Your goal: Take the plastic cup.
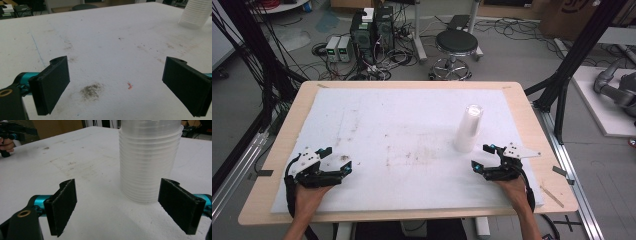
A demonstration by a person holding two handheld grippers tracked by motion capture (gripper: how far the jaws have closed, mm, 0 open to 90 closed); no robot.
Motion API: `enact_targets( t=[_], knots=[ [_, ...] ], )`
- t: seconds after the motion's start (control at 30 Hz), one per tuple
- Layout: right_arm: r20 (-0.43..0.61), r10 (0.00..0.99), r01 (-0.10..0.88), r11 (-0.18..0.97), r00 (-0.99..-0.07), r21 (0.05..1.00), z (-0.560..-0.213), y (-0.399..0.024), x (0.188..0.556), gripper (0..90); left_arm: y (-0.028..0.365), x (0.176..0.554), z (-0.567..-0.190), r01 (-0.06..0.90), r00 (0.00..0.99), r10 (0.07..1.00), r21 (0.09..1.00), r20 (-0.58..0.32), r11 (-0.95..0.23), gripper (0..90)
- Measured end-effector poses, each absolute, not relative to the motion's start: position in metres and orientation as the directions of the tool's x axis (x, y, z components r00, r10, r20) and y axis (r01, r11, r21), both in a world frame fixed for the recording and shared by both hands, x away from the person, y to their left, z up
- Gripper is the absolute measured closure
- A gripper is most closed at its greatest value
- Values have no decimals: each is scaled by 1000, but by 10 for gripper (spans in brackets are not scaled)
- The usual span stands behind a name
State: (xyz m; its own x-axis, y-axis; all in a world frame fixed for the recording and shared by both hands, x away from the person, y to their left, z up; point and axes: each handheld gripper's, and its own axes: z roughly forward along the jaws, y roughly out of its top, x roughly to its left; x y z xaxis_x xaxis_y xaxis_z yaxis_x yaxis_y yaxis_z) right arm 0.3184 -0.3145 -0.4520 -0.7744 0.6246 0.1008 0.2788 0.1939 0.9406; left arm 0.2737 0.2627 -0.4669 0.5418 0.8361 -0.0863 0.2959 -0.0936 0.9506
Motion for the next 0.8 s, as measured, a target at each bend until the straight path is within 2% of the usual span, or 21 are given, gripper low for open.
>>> enact_targets(
  t=[0.8],
  knots=[
    [83,645,268,194,-760,944,-452,-314,317,149,262,274,-467,295,543,836,950,-77,-104,73]
  ],
)
